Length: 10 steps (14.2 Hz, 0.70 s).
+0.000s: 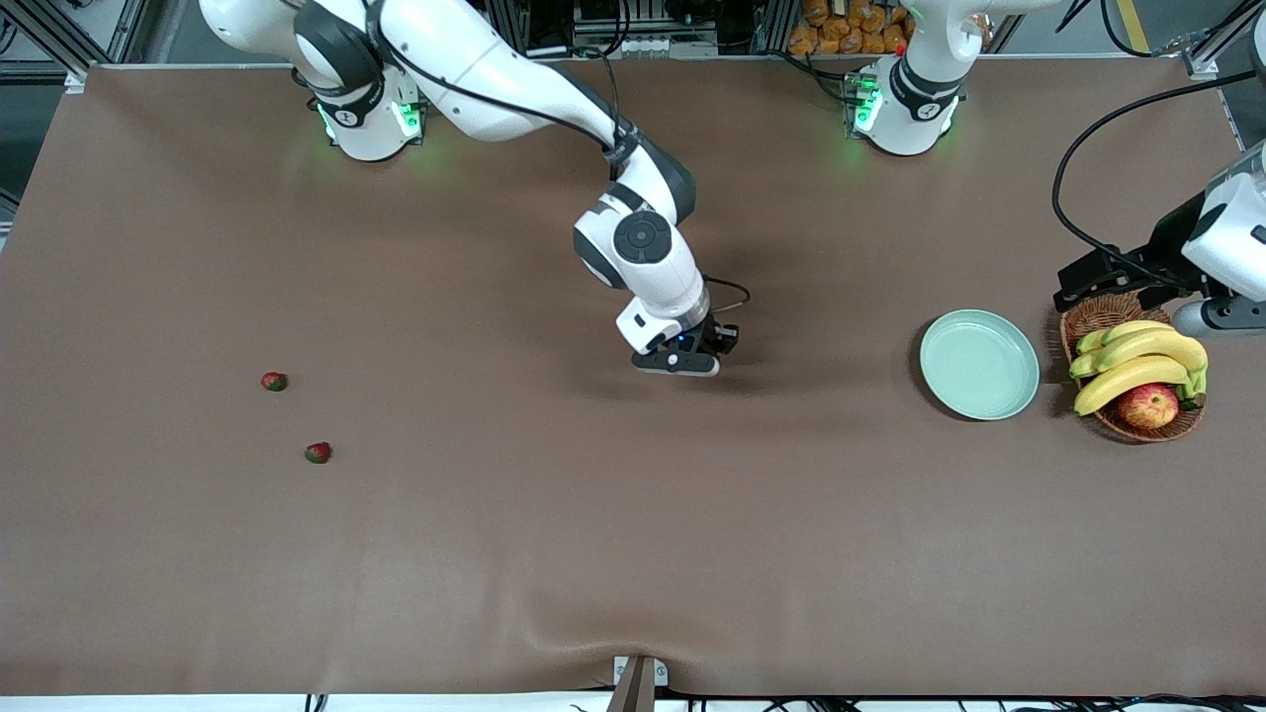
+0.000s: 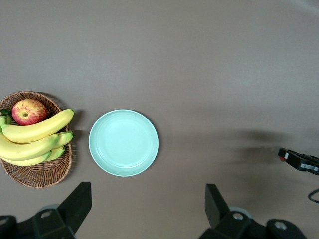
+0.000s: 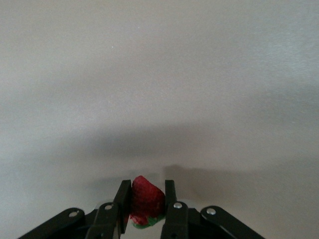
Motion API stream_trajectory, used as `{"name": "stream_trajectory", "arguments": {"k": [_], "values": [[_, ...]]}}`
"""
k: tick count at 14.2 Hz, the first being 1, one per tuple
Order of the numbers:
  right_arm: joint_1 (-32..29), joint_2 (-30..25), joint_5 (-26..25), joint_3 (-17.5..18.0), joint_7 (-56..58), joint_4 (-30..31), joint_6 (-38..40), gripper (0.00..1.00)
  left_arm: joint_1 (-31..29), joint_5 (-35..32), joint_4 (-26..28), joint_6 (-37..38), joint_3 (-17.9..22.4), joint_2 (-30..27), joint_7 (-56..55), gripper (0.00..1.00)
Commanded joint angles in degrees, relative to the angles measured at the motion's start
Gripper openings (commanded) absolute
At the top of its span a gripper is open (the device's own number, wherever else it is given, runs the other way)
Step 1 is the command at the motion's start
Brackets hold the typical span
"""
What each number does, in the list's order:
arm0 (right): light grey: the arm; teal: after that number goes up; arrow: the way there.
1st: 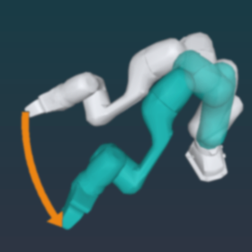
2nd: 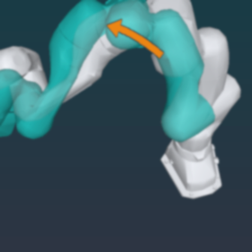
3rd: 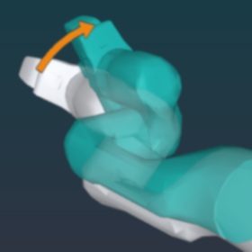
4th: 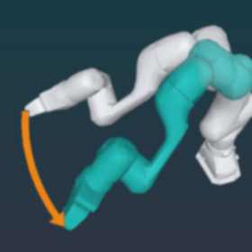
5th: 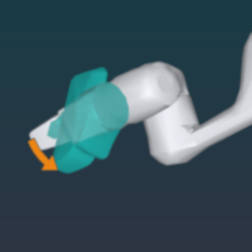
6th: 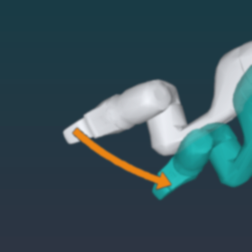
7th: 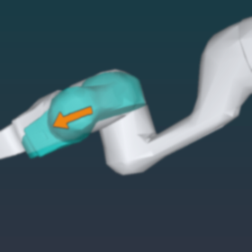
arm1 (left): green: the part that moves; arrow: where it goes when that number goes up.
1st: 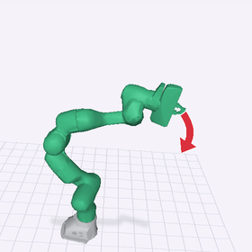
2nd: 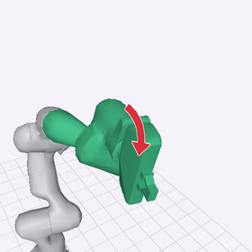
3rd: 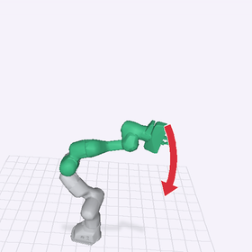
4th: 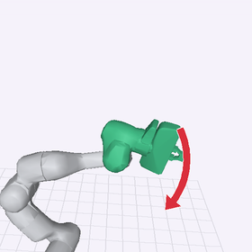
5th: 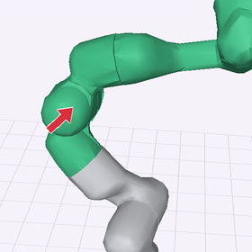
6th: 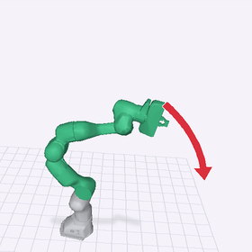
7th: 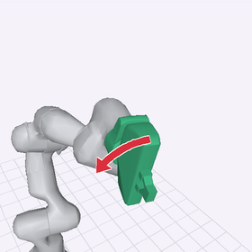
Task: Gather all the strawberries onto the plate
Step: 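Carry the strawberry with the right gripper toward the table middle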
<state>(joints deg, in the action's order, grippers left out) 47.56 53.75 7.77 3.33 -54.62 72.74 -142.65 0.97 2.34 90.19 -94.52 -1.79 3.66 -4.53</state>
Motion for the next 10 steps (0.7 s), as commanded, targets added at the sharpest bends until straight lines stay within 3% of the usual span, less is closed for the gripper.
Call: {"name": "stream_trajectory", "arguments": {"k": [1, 7, 8, 9, 10], "values": [[1.0, 3.1, 0.0, -0.5, -1.1, -4.3, -2.4, 0.0, 0.3, -0.5, -0.6, 0.7, 0.1, 0.6, 0.8, 1.0], [1.7, 5.0, -0.2, -0.8, -1.0, -4.4, -3.9, 0.01, 0.4, 0.0, -0.6, 0.6, -0.8, 1.8, 0.7, 1.0], [1.7, 5.0, -0.5, -0.9, -0.9, -4.3, -3.8, 0.46, 0.5, 0.1, -0.7, 0.6, -0.8, 1.8, 0.3, 1.0], [1.7, 4.7, -1.0, -1.0, -0.8, -4.2, -3.3, 0.99, 1.0, 0.3, -0.8, 0.6, -0.8, 1.8, 0.1, 1.0], [1.5, 2.5, -2.7, -2.2, -0.5, -3.5, -1.4, 1.0, 1.2, 0.3, -0.8, 0.6, -0.8, 1.8, 0.0, 1.0]]}}
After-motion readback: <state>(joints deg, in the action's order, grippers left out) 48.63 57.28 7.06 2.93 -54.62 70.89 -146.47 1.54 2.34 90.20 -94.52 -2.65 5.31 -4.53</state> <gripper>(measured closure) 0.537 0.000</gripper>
